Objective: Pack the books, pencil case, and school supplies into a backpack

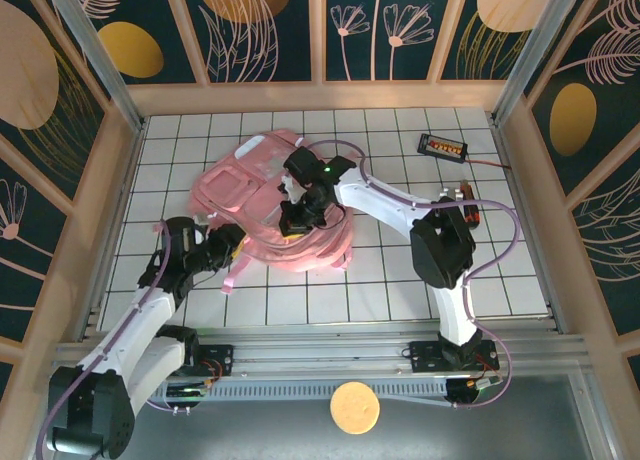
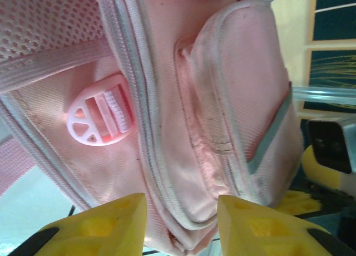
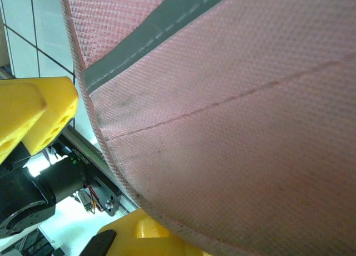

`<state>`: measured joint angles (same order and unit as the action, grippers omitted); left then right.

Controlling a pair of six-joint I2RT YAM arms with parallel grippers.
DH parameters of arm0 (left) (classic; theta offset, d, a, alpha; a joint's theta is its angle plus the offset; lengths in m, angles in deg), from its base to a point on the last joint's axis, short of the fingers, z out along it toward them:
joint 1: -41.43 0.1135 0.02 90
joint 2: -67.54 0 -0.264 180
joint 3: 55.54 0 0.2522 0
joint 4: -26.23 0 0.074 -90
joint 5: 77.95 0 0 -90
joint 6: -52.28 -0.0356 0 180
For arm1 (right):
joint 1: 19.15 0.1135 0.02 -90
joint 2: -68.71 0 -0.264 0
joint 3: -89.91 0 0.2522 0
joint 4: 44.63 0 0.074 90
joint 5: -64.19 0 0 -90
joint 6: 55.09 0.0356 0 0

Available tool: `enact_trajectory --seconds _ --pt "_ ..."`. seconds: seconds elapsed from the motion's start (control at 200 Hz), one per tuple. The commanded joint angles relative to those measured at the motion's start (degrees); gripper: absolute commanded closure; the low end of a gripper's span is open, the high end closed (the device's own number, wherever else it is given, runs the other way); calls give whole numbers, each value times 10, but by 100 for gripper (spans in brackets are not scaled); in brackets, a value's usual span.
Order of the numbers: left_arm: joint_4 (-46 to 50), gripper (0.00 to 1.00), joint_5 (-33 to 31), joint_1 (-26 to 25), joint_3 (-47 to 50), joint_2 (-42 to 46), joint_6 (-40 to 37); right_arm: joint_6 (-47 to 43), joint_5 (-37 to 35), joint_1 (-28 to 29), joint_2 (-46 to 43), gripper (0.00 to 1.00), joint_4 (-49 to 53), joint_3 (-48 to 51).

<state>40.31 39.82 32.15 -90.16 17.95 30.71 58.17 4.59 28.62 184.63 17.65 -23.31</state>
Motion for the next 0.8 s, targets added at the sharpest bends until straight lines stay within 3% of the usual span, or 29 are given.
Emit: enact_trajectory --seconds 0.0,0.27,0.796 --pt "-44 55 -7 -13 12 6 77 3 25 11 13 100 9 -33" --pt "-115 54 -39 -92 4 -66 104 2 21 16 14 100 16 -39" --pt "-167 58 -33 -123 -13 -162 110 8 16 20 7 100 11 -35"
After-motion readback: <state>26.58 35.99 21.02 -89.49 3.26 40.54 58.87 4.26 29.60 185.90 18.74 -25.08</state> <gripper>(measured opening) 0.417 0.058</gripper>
